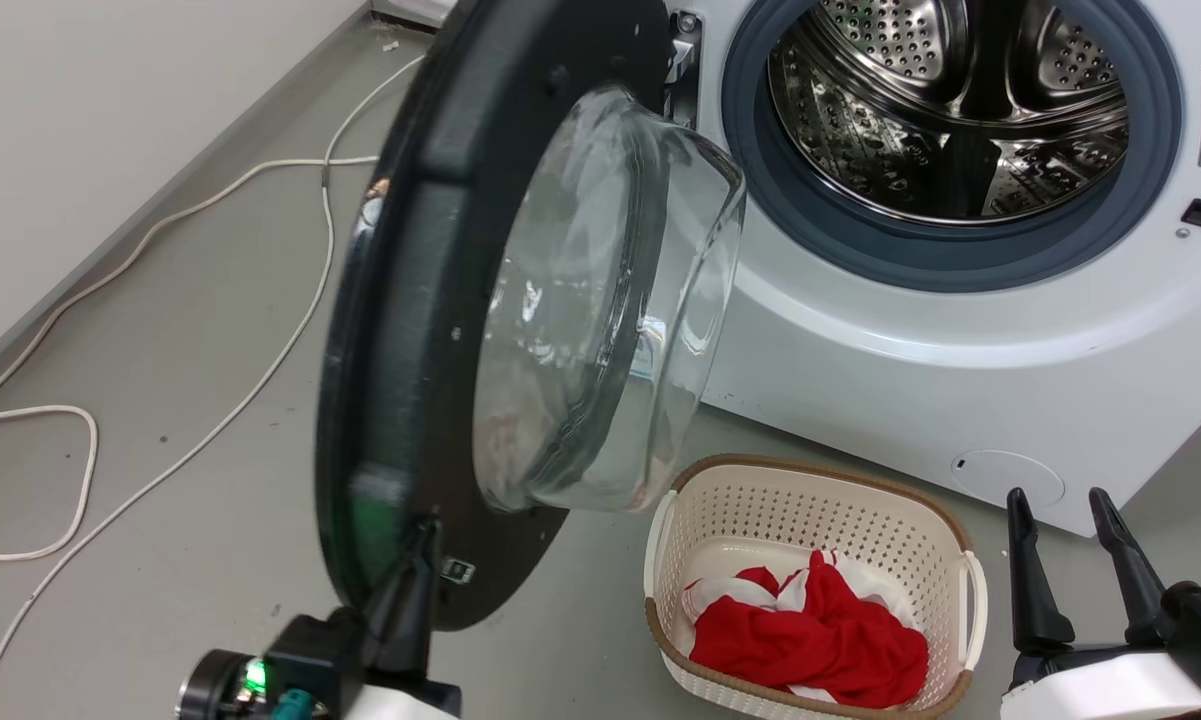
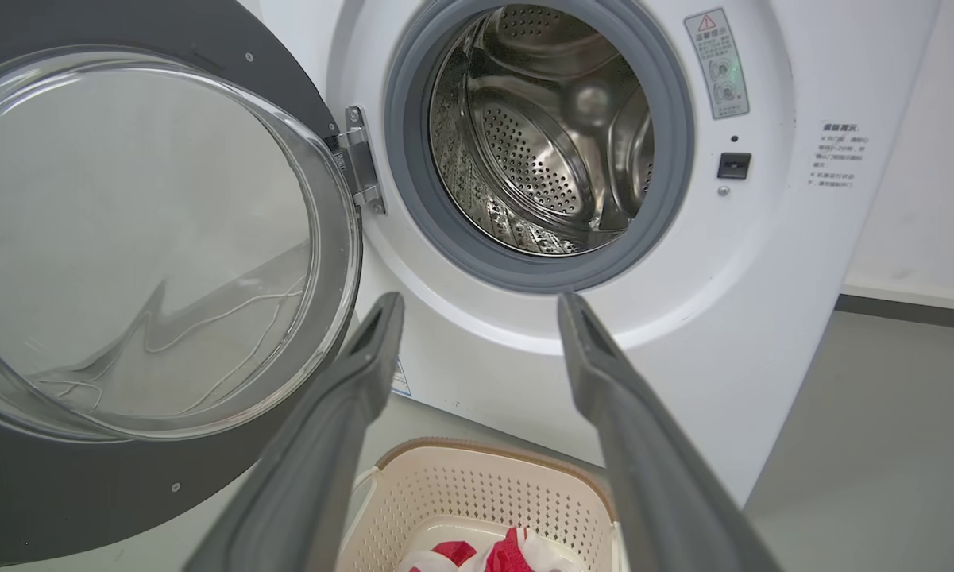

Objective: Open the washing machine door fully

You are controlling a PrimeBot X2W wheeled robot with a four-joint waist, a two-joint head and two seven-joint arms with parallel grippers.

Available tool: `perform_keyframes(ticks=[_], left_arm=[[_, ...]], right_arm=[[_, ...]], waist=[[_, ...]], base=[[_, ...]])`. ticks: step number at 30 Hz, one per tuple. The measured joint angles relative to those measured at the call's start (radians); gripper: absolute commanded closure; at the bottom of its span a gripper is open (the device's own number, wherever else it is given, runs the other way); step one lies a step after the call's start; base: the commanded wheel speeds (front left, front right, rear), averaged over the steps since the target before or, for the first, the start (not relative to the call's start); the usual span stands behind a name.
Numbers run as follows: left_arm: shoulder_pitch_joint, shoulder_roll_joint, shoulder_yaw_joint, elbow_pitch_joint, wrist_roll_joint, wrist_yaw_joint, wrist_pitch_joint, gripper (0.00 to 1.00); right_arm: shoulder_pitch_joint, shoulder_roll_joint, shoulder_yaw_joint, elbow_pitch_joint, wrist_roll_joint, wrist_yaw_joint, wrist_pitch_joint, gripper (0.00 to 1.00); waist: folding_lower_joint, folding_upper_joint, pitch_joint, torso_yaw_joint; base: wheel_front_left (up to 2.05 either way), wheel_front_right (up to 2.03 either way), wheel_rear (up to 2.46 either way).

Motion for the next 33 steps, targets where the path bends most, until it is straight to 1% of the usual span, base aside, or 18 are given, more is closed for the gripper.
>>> perform_keyframes(ticks=[9, 16, 22, 28, 30, 33], left_arm=[[-0.087, 0.026, 0.119, 0.110, -0.058, 0.015, -0.053, 1.00], [-0.173, 0.061, 0.225, 0.216, -0.115, 0.019, -0.097, 1.00], [-0.274, 0.090, 0.296, 0.339, -0.159, -0.017, -0.128, 1.00], [-0.360, 0.114, 0.353, 0.445, -0.172, -0.042, -0.140, 1.00], [-0.389, 0.127, 0.379, 0.476, -0.176, -0.043, -0.141, 1.00], [-0.428, 0.138, 0.416, 0.514, -0.177, -0.062, -0.141, 1.00]], right_arm=[[-0.006, 0.000, 0.001, -0.025, -0.007, 0.000, 0.020, 0.00], [-0.022, 0.000, -0.006, -0.050, -0.016, 0.000, 0.032, 0.00], [-0.035, 0.000, -0.007, -0.063, -0.026, 0.000, 0.048, 0.00], [-0.050, 0.000, -0.003, -0.081, -0.042, 0.000, 0.061, 0.00], [-0.062, 0.000, -0.002, -0.083, -0.048, 0.000, 0.065, 0.00], [-0.065, 0.000, -0.001, -0.085, -0.052, 0.000, 0.066, 0.00]], waist=[[0.0000, 0.0000, 0.034, -0.007], [0.0001, 0.0000, 0.075, -0.016], [0.0000, 0.0000, 0.114, -0.013], [0.0000, 0.0000, 0.146, -0.014], [0.0000, 0.0000, 0.156, -0.016], [0.0000, 0.0000, 0.167, -0.020]], base=[[0.00, 0.00, 0.00], [0.00, 0.00, 0.00], [0.00, 0.00, 0.00], [0.00, 0.00, 0.00], [0.00, 0.00, 0.00], [0.00, 0.00, 0.00]])
